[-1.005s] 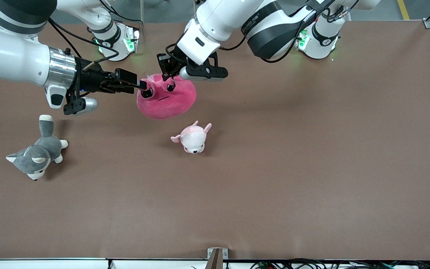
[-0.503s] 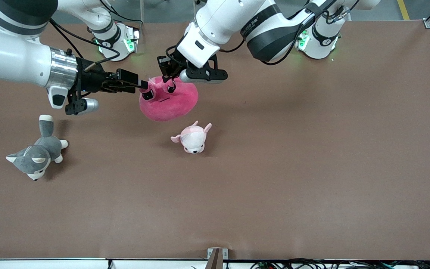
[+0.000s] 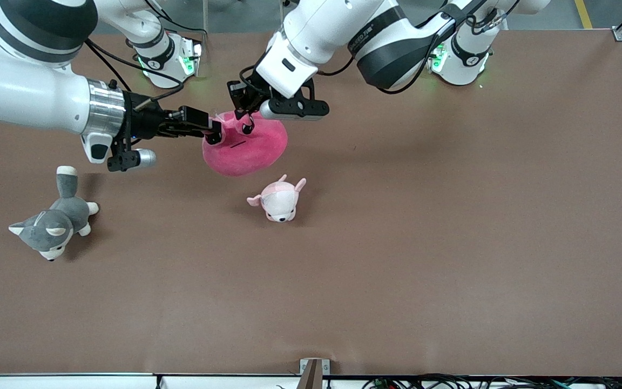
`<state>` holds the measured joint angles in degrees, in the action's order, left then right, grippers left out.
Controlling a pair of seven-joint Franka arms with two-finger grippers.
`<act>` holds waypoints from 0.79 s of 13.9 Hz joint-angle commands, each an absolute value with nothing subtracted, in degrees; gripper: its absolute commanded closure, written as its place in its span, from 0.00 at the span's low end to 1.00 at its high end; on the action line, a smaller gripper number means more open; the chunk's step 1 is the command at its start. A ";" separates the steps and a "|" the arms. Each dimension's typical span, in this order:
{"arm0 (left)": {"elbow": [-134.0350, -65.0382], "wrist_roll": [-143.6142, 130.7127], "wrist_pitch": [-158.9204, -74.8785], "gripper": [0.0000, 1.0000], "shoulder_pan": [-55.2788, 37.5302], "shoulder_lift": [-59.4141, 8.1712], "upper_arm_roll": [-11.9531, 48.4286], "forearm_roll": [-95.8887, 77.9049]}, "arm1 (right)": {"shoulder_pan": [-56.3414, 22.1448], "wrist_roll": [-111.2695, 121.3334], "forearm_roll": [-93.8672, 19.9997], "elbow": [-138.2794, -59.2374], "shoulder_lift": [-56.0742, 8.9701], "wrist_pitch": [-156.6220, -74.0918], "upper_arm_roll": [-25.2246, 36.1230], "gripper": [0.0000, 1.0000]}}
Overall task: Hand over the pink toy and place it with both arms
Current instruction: 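Grasp the pink plush with the right gripper beside the left gripper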
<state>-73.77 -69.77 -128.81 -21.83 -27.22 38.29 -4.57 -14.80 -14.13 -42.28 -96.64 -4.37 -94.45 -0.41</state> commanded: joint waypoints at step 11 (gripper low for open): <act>-72.68 -69.96 -129.03 0.00 -21.19 -27.86 37.71 -4.31 | -15.21 -15.12 -43.33 -96.68 -4.57 -94.04 -0.18 0.99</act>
<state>-73.76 -69.77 -128.81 -21.56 -27.44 37.90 -4.57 -14.81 -14.19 -42.28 -96.63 -4.79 -94.28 -0.42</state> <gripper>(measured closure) 0.727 0.903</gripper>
